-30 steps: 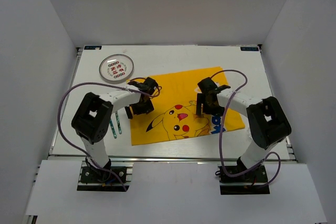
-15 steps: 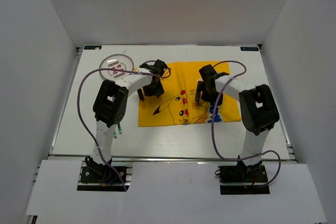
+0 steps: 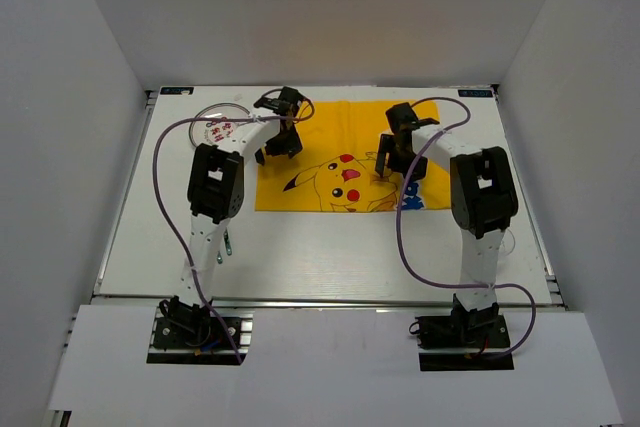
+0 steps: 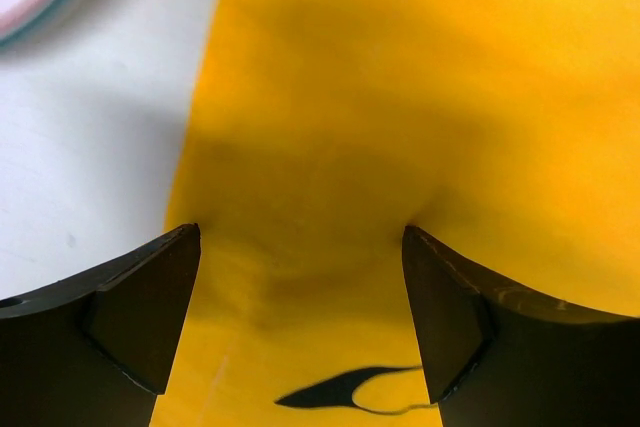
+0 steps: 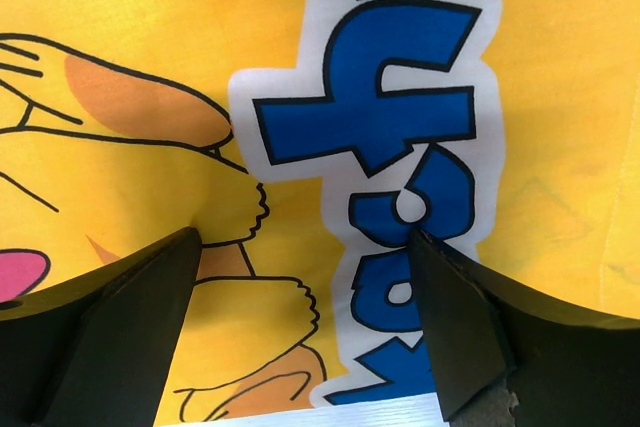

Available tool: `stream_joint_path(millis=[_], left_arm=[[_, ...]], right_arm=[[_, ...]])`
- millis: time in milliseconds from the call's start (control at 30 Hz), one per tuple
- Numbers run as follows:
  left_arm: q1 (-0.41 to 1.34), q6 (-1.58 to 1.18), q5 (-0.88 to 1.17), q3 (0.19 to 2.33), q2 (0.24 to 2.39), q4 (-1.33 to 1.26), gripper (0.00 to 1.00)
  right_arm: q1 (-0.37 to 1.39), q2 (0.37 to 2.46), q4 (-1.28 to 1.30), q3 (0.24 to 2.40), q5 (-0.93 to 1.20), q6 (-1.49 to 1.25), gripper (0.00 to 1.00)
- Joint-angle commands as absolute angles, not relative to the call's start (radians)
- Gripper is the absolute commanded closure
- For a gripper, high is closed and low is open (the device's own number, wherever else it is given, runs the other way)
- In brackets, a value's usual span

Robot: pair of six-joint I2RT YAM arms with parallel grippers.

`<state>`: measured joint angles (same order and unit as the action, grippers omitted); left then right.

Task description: Set the dinner table for one person

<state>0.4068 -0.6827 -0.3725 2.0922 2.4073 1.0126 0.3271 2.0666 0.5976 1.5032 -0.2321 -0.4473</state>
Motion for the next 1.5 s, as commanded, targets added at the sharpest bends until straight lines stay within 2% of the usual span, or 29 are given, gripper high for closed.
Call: stream_joint_path(millis=[0, 233, 500, 733, 967, 1033, 1100, 1133, 1167, 1233, 1333, 1467], left_arm=[[0.365, -0.641, -0.397, 2.091, 2.430, 1.037, 0.09], [0.356, -0.670, -0.381, 1.950, 2.356, 0.980, 0.09], [0.376, -0.703, -0.393, 1.904, 2.303, 0.982, 0.09], [0.376, -0.684, -0.396, 1.960, 2.201, 1.003, 0.02], [0.347, -0.635, -0.374, 1.951, 2.027, 0.950, 0.02], [0.333, -0.620, -0.388, 1.983, 2.007, 0.986, 0.02], [0.308, -0.626, -0.420, 2.013, 1.991, 1.037, 0.02], [0.296, -0.635, -0.423, 2.002, 1.959, 1.040, 0.02], [0.254, -0.640, -0.410, 1.976, 1.938, 1.023, 0.02], [0.180, -0.641, -0.260, 1.885, 1.921, 0.945, 0.02], [0.020, -0.687, -0.080, 1.917, 1.992, 0.974, 0.02], [-0.093, -0.750, -0.032, 1.818, 2.005, 0.861, 0.02]], right_arm=[[0.313, 2.138, 0.637, 1.497, -0.270, -0.379, 0.11], [0.296, 2.143, 0.658, 1.535, -0.278, -0.353, 0.11], [0.296, 2.122, 0.704, 1.600, -0.275, -0.336, 0.11], [0.298, 2.013, 0.709, 1.646, -0.195, -0.345, 0.11], [0.302, 1.847, 0.764, 1.740, -0.141, -0.336, 0.11], [0.308, 1.739, 0.756, 1.706, -0.146, -0.347, 0.11], [0.308, 1.640, 0.711, 1.597, -0.146, -0.365, 0.11], [0.316, 1.523, 0.677, 1.541, -0.129, -0.380, 0.11], [0.314, 1.458, 0.628, 1.416, -0.070, -0.383, 0.11], [0.319, 1.295, 0.514, 1.300, -0.011, -0.412, 0.11], [0.321, 1.148, 0.417, 1.148, 0.168, -0.440, 0.11], [0.327, 1.036, 0.368, 1.057, 0.368, -0.457, 0.11]])
